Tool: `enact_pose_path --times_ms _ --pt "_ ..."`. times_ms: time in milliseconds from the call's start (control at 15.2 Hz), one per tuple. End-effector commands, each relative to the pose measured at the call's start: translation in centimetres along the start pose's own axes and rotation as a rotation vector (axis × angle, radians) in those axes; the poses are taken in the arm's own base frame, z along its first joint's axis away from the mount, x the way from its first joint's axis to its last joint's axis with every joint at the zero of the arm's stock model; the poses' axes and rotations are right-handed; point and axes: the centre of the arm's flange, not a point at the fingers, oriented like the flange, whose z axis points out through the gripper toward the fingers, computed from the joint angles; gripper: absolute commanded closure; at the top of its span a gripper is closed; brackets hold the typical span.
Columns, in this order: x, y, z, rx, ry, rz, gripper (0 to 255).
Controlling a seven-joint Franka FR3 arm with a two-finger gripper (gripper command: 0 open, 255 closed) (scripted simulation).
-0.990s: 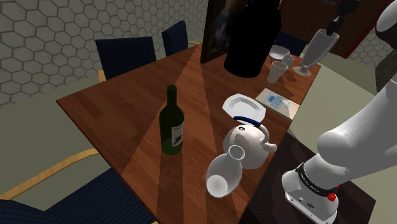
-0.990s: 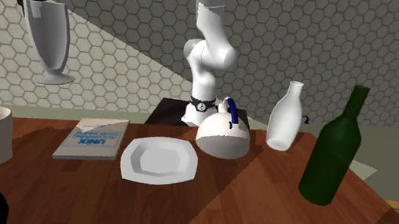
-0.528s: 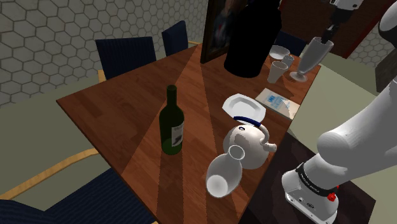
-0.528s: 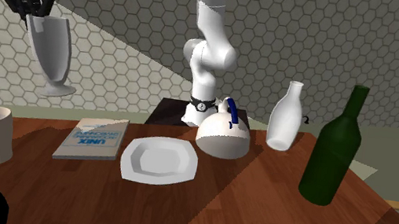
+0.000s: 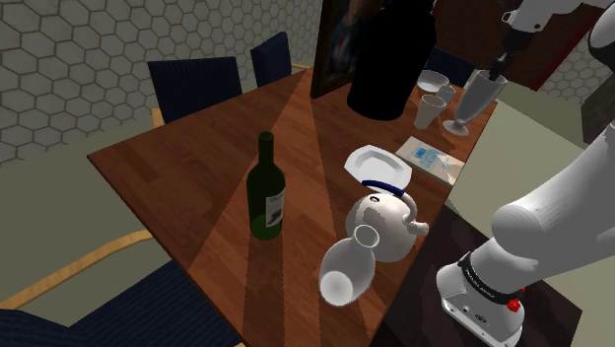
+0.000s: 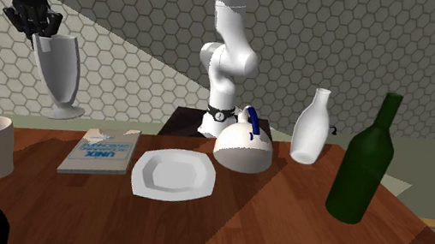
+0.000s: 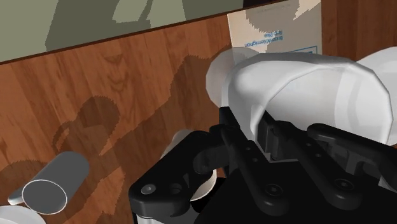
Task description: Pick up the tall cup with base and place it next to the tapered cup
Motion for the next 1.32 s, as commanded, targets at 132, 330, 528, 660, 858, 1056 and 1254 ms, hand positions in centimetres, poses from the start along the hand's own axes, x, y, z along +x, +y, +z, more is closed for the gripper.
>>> enact_pose_path --times_ms 132,330,528,660,858,1056,1254 --pt "0.1 0.0 2.1 -0.001 0.001 0.0 255" --pt "0.2 0.0 3.7 -0.001 0.001 0.0 255" --pt "0.3 0.0 5.3 -0.001 0.001 0.0 255" --pt "0.4 0.0 6.3 -0.001 0.001 0.0 255" --pt "0.5 0.0 7.9 -0.001 0.001 0.0 255" --pt "0.6 0.0 9.5 -0.001 0.001 0.0 255" --pt "0.6 0.0 10.6 -0.001 0.001 0.0 255"
